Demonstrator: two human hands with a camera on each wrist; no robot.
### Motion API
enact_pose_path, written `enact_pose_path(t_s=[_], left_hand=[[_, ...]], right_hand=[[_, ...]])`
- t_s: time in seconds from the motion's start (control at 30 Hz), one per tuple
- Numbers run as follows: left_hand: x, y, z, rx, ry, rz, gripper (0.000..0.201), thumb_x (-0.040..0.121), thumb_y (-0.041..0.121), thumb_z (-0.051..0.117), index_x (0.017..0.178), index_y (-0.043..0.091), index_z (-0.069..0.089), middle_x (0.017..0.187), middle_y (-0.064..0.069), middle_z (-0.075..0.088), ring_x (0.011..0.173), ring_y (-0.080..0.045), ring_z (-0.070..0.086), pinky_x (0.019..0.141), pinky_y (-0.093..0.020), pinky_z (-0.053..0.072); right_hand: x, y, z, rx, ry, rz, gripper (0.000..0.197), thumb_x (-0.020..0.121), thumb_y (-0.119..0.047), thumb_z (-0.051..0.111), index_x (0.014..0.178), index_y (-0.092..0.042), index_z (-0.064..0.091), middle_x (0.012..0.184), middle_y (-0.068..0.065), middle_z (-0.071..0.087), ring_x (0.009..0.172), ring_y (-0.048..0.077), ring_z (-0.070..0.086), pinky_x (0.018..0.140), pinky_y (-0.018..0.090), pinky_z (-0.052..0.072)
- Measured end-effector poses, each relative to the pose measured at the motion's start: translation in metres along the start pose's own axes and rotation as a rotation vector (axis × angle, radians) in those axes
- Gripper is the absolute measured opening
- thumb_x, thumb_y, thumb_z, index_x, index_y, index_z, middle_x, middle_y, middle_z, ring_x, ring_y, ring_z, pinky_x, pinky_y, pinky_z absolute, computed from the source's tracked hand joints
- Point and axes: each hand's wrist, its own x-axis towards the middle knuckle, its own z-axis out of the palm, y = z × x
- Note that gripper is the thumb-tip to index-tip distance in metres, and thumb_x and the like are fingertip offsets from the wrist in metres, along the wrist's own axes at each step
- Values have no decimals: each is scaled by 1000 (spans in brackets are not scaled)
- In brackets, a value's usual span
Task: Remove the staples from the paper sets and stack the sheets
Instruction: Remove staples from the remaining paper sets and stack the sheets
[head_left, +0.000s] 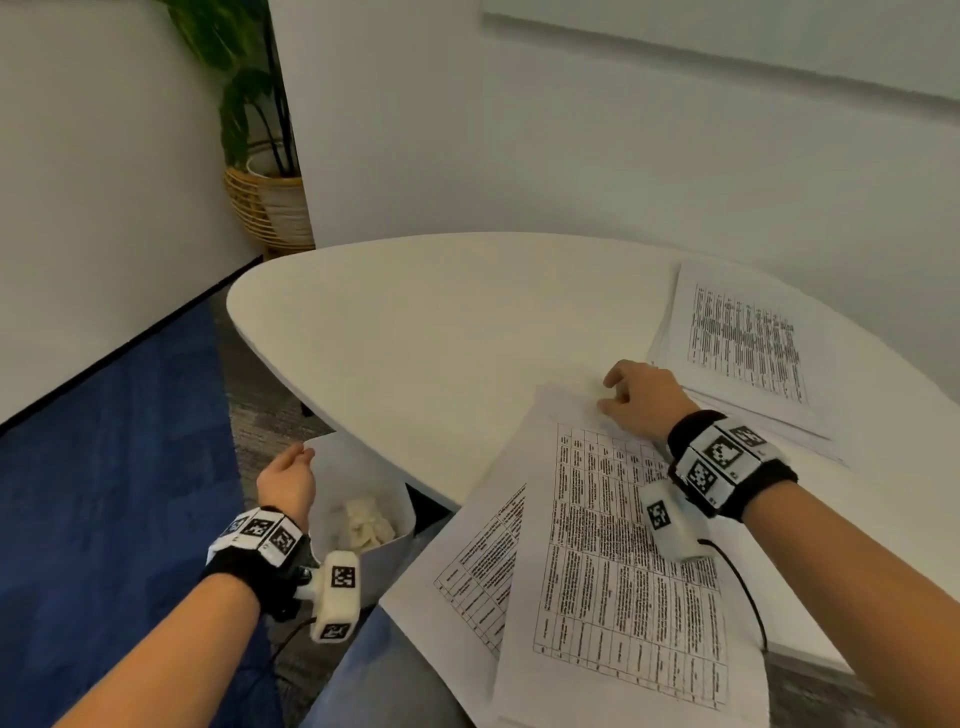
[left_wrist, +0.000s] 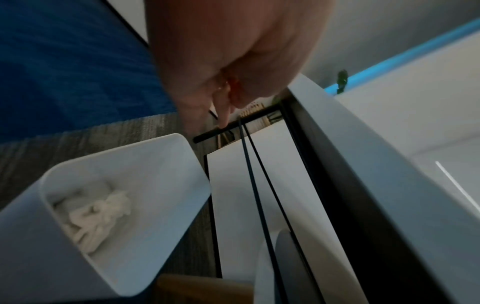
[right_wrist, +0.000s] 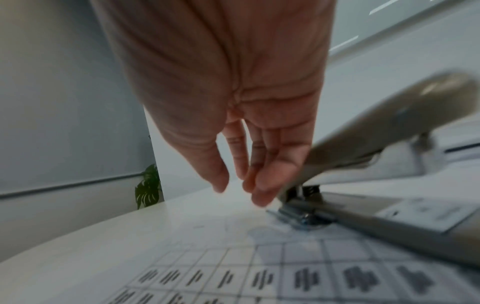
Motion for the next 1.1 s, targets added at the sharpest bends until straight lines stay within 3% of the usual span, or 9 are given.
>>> enact_pose_path(t_s=[0.1,0.23,0.4,0.53,0.67,0.73,0.83,0.97,1.1], left_hand=[[2,3,0,101,-62,88,41,95,-1,45,135,2,50,136,-13,52,125,-28,49,109,-37,36],[-12,10,-8,252,67,209,37,89,7,57,125,11,61,127,-10,61,115,-28,56,104,-37,42],[-68,47,13,287,259,630,34,87,2,55,120,9,61,124,-12,55,110,-25,55,93,-27,40],[-96,62,50,342,-6,955,27,86,0,56,107,14,64,121,-6,55,107,-11,50,99,-37,44],[-118,58,88,617,-411,1015,25,86,5,59,106,18,66,125,-3,56,115,-15,52,96,-19,32],[-127,53,101,822,-631,980,30,89,12,59,117,21,63,138,-2,47,127,-17,44,100,-17,25],[-138,45,111,1217,-902,975,52,97,32,49,146,27,33,159,3,14,146,-18,12,117,-33,13],[-147,42,115,1602,-890,1076,62,99,52,26,152,30,5,160,4,-3,148,-20,0,117,-49,1],[-160,40,112,1612,-762,1189,67,92,65,28,149,30,26,154,4,28,138,-23,29,117,-49,6]], right_hand=[[-13,17,-11,10,172,-43,17,90,-23,58,101,-11,61,90,4,62,85,22,60,73,27,46],[-22,37,-15,-26,228,16,21,87,-21,63,105,-11,62,102,9,64,86,21,57,79,31,50],[-23,44,-12,-208,111,93,48,82,-32,69,120,-9,51,118,16,48,101,30,54,88,39,49],[-22,37,-12,-209,82,126,52,82,-32,68,124,-8,47,122,18,47,105,32,53,91,43,48],[-27,23,-12,-349,248,48,42,87,-26,60,125,-13,49,127,16,43,118,33,42,97,50,38],[-28,20,-11,-396,218,98,42,87,-26,60,124,-11,48,128,16,42,118,34,42,95,49,39],[-26,24,-11,-327,77,184,47,87,-31,62,123,-4,47,123,18,47,106,33,52,84,42,47],[-25,27,-13,-200,29,172,32,92,-21,56,115,0,50,111,17,60,82,26,53,69,32,45],[-31,18,-13,-95,62,167,34,93,-16,50,121,0,42,115,18,55,92,30,55,69,33,43]])
